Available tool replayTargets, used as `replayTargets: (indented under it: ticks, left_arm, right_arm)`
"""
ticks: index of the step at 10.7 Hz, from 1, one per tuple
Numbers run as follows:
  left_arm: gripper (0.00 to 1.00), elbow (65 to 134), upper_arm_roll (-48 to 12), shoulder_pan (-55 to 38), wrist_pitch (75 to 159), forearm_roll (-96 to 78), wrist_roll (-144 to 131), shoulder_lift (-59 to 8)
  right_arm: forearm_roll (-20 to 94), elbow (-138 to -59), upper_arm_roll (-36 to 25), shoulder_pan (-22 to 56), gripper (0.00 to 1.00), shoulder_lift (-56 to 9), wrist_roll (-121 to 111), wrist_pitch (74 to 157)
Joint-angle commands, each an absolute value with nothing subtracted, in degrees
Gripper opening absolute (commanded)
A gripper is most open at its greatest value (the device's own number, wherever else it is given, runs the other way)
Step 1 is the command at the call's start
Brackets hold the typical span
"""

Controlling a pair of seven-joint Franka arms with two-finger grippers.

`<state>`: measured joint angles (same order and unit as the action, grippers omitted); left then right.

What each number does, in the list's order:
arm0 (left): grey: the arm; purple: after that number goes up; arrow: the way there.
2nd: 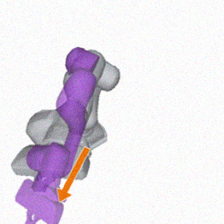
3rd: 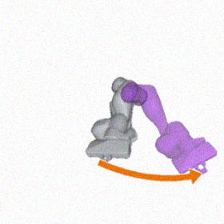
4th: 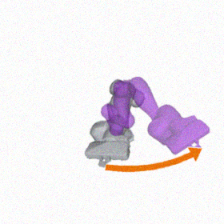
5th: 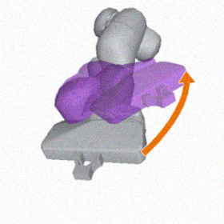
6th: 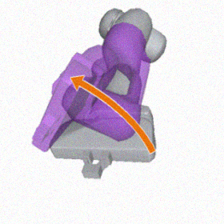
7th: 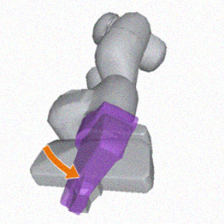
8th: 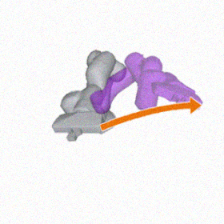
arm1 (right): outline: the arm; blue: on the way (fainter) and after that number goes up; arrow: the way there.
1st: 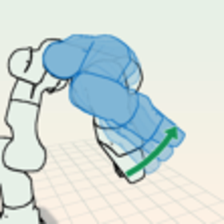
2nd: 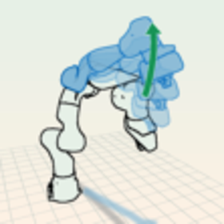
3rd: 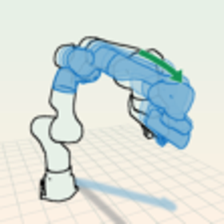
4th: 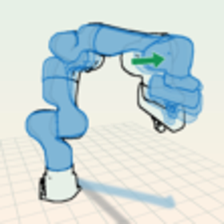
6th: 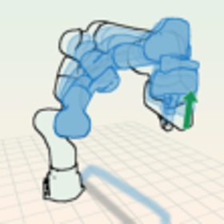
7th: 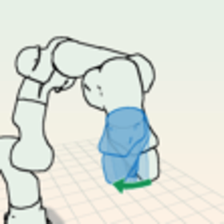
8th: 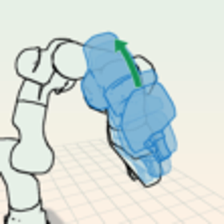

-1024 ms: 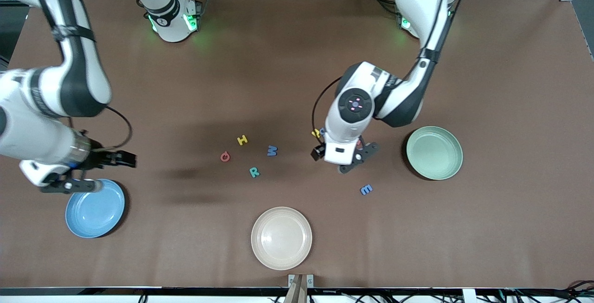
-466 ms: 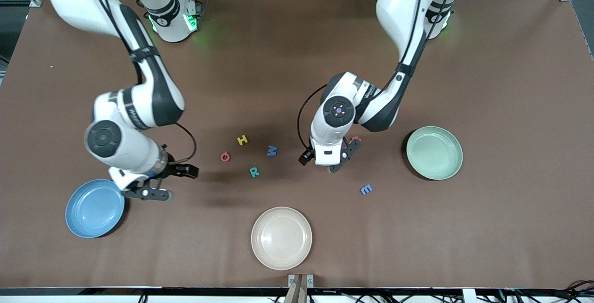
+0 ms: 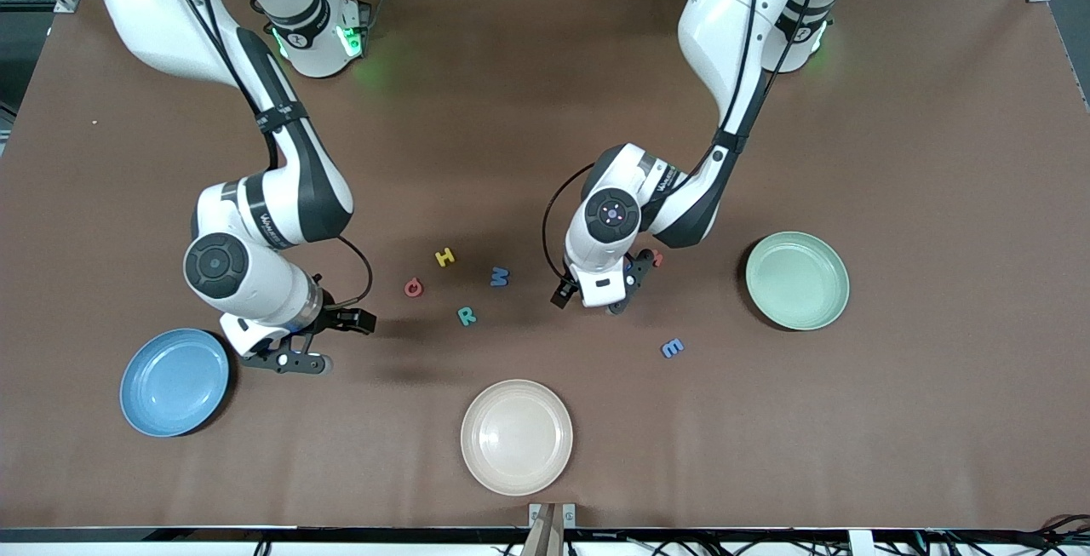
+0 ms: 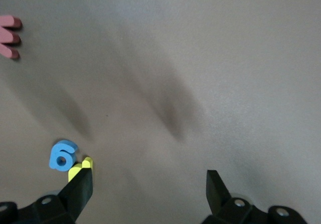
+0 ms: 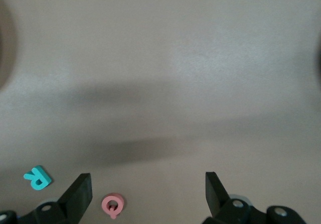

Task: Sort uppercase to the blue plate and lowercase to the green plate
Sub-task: 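Lower the left gripper to the yellow h while the right gripper nears Q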

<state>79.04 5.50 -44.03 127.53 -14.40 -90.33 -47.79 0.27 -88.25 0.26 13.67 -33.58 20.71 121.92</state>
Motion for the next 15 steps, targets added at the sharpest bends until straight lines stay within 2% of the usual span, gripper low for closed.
replayTargets:
  ticks: [1,7,11,15]
  left_arm:
    - [1.00,78.05,6.15,-46.14,129.20,-16.00,-95.25,-49.57]
    - [1.00,81.46,6.33,-49.38,129.20,-14.42,-96.33,-49.13]
    - [1.00,84.81,6.33,-49.83,128.67,-11.87,-95.98,-47.47]
    - [1.00,87.18,6.24,-49.75,126.92,-10.02,-95.54,-45.10]
  right_arm:
    - [-0.53,-87.71,0.53,12.14,1.00,-34.71,20.57,121.99]
    - [-0.35,-87.89,0.62,3.27,1.00,-38.40,20.48,123.83]
    - [-0.53,-87.80,0.53,2.37,1.00,-41.21,20.39,128.83]
    - [-0.53,-87.89,0.62,2.64,1.00,-41.66,20.48,129.81]
